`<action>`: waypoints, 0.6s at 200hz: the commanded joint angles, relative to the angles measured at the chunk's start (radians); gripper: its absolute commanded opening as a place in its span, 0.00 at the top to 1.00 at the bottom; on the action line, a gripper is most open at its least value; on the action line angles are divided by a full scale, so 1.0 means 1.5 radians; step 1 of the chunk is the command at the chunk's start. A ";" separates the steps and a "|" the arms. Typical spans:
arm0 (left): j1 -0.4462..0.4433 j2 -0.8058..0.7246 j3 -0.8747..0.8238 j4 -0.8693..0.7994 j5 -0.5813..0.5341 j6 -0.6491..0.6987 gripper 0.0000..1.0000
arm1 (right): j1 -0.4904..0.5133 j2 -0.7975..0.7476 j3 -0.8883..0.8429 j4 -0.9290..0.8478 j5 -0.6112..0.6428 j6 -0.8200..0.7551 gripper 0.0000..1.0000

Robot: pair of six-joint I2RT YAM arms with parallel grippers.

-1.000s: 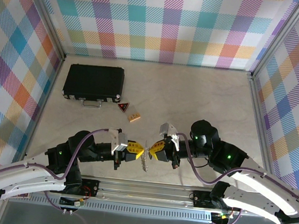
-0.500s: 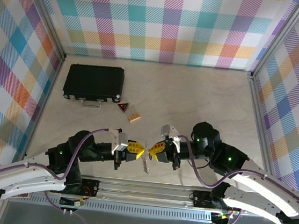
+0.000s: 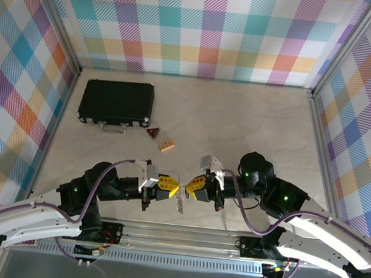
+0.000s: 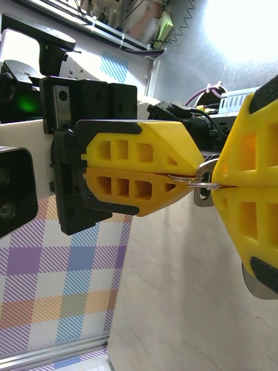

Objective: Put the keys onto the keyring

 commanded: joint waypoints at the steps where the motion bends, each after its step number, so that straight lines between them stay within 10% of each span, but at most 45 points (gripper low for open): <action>1: -0.006 -0.006 0.022 0.026 0.016 -0.006 1.00 | 0.005 -0.009 -0.002 0.032 0.003 -0.010 1.00; 120: -0.006 -0.007 0.024 0.023 0.018 -0.006 1.00 | 0.005 -0.005 0.001 0.041 0.000 -0.009 1.00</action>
